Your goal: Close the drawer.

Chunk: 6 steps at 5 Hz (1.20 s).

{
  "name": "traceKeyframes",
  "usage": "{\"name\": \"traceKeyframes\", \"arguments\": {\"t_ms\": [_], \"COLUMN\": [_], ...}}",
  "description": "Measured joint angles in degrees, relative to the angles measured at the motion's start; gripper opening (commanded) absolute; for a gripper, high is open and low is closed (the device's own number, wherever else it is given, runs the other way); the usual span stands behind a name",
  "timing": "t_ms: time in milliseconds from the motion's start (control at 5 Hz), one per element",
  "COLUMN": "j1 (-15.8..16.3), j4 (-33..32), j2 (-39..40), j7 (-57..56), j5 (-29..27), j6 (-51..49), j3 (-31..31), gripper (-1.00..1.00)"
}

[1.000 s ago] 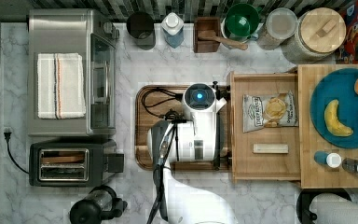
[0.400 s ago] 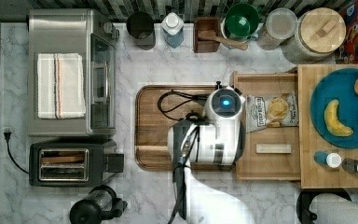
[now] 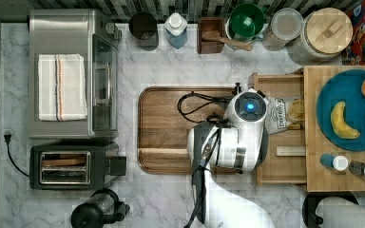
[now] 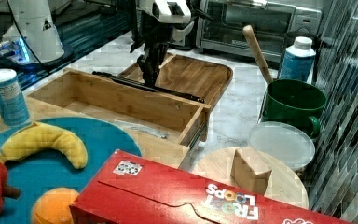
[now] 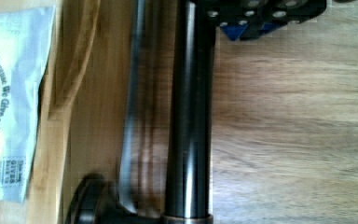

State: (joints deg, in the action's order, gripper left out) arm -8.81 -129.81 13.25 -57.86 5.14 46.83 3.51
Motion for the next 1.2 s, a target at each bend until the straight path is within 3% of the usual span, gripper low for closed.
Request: {"name": "traceKeyframes", "arguments": {"t_ms": [400,1200], "j1": [-2.3,-11.7], "j4": [0.1,7.3], "j2": [0.7,5.4], "j7": [-3.0,-18.6], "j5": [-0.5,-5.9], "j6": [4.2,5.1], "j3": [2.2,4.7], "gripper": [-1.0,-1.0]}}
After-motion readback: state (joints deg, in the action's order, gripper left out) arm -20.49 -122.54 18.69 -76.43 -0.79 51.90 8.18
